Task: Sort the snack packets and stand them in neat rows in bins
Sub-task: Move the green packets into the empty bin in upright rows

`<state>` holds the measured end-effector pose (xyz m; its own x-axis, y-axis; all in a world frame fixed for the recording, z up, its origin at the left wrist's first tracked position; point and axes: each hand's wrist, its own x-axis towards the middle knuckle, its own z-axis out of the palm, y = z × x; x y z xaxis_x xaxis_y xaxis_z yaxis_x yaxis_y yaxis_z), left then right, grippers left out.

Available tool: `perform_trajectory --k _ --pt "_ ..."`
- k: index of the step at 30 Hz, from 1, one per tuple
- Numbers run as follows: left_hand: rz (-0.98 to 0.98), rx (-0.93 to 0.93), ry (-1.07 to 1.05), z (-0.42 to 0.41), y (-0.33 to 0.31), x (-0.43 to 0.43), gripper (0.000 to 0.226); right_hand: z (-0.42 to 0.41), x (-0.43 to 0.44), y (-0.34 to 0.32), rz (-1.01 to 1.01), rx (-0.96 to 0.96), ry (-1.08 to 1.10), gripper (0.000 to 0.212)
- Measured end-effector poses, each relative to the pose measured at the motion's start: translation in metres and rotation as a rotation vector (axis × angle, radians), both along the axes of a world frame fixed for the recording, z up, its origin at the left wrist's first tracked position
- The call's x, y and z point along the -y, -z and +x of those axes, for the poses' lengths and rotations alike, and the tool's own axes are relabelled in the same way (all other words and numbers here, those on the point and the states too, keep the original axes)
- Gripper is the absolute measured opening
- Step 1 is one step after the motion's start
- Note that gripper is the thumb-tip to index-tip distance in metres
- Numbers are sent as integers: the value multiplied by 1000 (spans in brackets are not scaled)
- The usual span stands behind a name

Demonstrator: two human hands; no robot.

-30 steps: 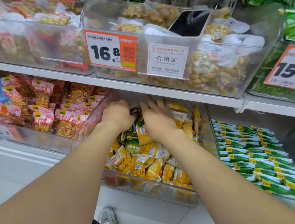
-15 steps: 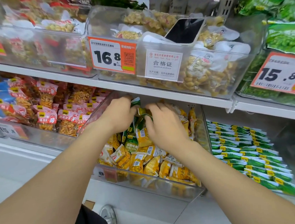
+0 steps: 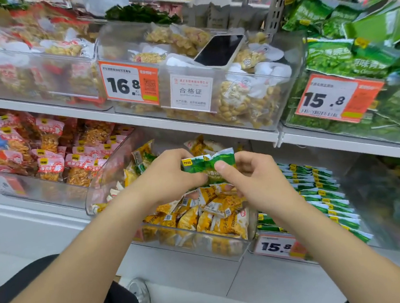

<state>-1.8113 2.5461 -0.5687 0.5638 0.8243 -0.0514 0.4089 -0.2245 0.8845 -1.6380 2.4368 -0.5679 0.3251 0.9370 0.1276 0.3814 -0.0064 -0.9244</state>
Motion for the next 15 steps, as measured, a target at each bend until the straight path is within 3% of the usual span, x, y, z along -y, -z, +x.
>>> perform_trajectory --k 5,11,15 --pt "-118 82 23 17 0 9 22 14 7 6 -42 -53 20 11" --pt "-306 131 160 34 -1 22 34 21 18 8 75 -71 102 10" --pt "-367 253 143 39 -2 28 33 26 24 8 110 49 155 14"
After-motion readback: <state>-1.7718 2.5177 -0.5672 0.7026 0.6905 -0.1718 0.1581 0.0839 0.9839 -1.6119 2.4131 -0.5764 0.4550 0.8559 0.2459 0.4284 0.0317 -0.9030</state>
